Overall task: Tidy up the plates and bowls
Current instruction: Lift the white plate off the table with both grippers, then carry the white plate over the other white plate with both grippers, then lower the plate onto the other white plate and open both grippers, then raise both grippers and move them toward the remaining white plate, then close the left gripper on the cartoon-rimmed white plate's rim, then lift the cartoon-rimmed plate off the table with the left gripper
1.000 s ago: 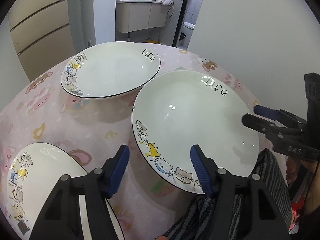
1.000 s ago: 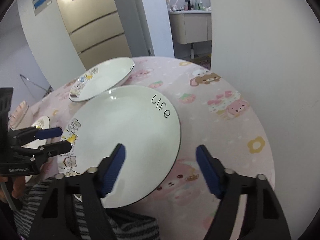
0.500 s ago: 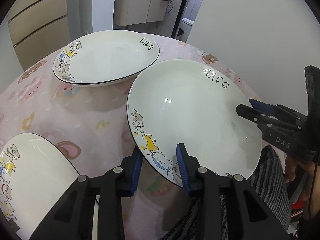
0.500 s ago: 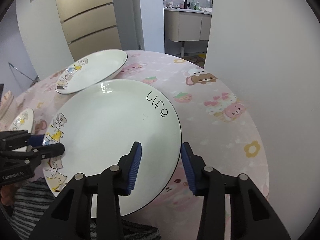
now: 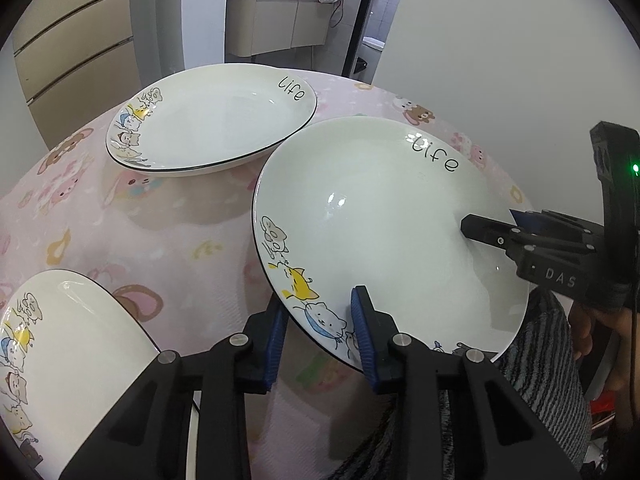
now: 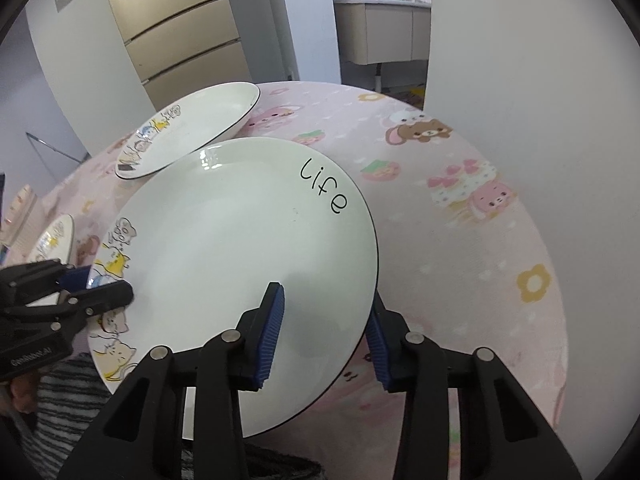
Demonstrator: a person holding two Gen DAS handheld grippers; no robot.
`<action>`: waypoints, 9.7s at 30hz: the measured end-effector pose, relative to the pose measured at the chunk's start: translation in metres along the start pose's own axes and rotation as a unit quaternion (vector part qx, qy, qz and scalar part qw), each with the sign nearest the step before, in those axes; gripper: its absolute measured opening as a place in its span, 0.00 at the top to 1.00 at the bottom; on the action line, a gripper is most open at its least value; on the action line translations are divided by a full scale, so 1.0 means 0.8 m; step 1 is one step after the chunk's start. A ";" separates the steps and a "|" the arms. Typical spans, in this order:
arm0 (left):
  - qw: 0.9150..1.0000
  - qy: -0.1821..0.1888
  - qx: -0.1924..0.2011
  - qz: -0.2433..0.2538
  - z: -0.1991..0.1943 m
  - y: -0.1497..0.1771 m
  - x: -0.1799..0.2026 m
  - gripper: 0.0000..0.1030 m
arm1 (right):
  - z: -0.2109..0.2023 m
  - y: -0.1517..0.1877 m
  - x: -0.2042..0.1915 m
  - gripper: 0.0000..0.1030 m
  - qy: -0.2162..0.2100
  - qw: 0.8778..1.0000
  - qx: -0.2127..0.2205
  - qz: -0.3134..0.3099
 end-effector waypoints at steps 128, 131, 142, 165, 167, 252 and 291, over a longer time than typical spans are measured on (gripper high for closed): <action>0.945 -0.261 0.147 -0.133 -0.197 0.182 -0.159 0.00 | -0.029 0.011 -0.244 0.00 -0.205 0.955 0.148 -0.152; 0.945 -0.250 0.157 -0.143 -0.202 0.183 -0.164 0.00 | -0.034 0.010 -0.239 0.00 -0.211 0.954 0.157 -0.144; 0.931 -0.250 0.217 -0.154 -0.253 0.169 -0.166 0.00 | -0.060 -0.009 -0.236 0.00 -0.179 0.952 0.187 -0.164; 0.937 -0.162 0.304 -0.055 -0.336 0.044 -0.076 0.00 | -0.202 -0.059 -0.201 0.00 -0.120 0.938 0.285 -0.156; 0.938 -0.155 0.305 -0.048 -0.336 0.037 -0.070 0.00 | -0.211 -0.060 -0.198 0.00 -0.115 0.938 0.290 -0.152; 0.969 -0.091 0.003 -0.232 0.052 -0.150 -0.221 0.51 | 0.144 -0.205 -0.071 0.72 -0.084 0.996 0.033 -0.013; 0.966 -0.089 0.128 -0.204 -0.037 -0.153 -0.205 0.82 | 0.078 -0.217 -0.094 0.86 -0.117 0.983 0.144 -0.017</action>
Point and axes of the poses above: each gripper's, at about its wrist camera, not at the fingertips, and z roughly the way its jaws point, x to its right, y to its underside, the point moved 1 cm from there along z, roughly the way its jaws point, and after that the axes turned 2 degrees about -y, right-handed, at the moved point
